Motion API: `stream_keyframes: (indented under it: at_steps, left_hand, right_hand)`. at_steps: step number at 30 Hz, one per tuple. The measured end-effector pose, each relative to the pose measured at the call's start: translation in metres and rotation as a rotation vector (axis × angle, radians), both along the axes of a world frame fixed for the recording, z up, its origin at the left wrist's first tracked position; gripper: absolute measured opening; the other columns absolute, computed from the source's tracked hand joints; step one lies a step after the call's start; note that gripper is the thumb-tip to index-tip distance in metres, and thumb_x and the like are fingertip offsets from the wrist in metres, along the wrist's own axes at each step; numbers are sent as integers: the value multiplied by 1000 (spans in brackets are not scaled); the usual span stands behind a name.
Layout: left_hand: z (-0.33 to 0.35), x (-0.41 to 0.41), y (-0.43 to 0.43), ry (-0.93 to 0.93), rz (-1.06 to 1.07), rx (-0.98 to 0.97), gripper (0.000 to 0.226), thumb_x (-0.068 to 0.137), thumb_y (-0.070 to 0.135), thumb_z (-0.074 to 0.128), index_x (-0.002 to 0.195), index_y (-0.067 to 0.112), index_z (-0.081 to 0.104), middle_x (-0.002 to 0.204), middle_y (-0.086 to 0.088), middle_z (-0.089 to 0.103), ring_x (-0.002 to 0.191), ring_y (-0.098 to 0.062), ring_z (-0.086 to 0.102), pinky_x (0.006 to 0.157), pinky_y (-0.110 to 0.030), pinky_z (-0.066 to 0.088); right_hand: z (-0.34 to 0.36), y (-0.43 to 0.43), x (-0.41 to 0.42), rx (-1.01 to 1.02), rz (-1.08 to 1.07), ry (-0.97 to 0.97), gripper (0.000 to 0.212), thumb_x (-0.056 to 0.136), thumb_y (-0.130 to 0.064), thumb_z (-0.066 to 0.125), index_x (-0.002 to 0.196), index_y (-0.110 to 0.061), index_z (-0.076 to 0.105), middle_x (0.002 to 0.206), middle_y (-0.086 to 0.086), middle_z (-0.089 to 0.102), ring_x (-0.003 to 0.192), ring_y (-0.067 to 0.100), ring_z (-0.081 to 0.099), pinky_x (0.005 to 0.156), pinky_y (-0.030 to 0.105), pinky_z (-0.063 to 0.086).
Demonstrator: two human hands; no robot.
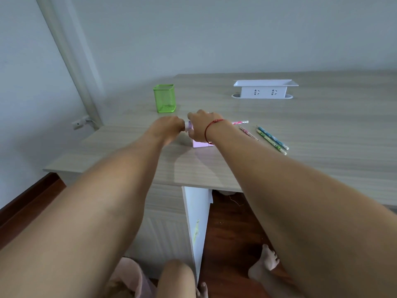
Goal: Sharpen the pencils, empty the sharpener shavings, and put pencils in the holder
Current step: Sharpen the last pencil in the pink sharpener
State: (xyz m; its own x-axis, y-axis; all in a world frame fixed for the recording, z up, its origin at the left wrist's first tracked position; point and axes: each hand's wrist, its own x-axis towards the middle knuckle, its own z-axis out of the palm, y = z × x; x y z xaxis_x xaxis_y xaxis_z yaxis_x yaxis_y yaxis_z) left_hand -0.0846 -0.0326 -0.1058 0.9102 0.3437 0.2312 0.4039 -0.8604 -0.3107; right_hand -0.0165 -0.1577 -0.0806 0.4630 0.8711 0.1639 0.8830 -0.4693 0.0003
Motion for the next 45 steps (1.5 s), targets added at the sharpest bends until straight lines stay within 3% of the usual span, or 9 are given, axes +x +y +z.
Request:
stream_keyframes:
  at_steps: [2,6,9,15,21,25,30,38,45]
  left_hand:
    - [6,1,6,-58,-31,17,22,92,4,43,98,6,65,93,-21,64,89,-39,63,63,-37,42]
    - [20,0,4,-122,-77,108,25,92,0,42,103,7,64,90,-24,63,85,-42,62,57,-37,36]
    - [30,-5,-2,-138,-86,140,27,100,13,36,101,1,61,92,-26,62,86,-43,62,58,-37,33]
    - [29,-25,-18,-231,-102,44,33,102,23,36,96,0,59,92,-27,61,85,-43,61,58,-39,33]
    - [11,-41,-33,-287,-140,-8,17,96,8,44,90,2,59,82,-27,61,74,-44,61,56,-42,40]
    - [4,-49,-45,-253,-149,-55,29,100,25,37,100,3,56,80,-25,58,65,-37,52,57,-38,33]
    - [0,-49,-40,-207,-164,-24,21,98,12,43,101,0,60,84,-27,62,75,-43,61,61,-44,43]
    - [-8,-43,-45,-37,-74,2,24,98,11,40,101,1,62,98,-23,63,92,-39,61,66,-34,35]
    - [-26,-28,-35,28,25,-86,27,100,15,38,107,0,60,107,-22,64,98,-38,62,79,-37,46]
  right_hand:
    - [1,0,2,-1,-9,11,39,97,-30,38,131,-12,46,136,14,48,124,35,50,100,41,42]
    - [2,2,1,3,-35,13,38,97,-27,38,132,-14,46,135,13,48,123,36,51,100,42,43]
    - [5,5,-2,-10,-62,10,39,96,-24,40,133,-15,46,134,12,51,121,35,53,101,44,46]
    - [6,6,-6,-15,-83,-12,37,94,-24,43,127,-12,52,130,14,54,116,36,56,97,42,48]
    - [2,6,-4,1,-70,-24,37,96,-31,39,124,-11,54,130,15,56,117,36,56,97,41,47]
    - [3,8,-3,-14,-63,-23,39,94,-31,41,124,-9,54,131,15,55,119,36,55,97,42,48]
    - [5,8,-1,-32,-47,-19,40,94,-34,38,123,-10,53,130,16,55,119,36,54,97,41,47]
    - [3,6,2,-41,-26,-37,38,96,-32,40,124,-10,53,130,14,55,117,36,55,96,41,47]
    - [-1,1,2,3,25,-33,38,98,-31,37,127,-10,48,133,15,49,119,37,53,96,40,44]
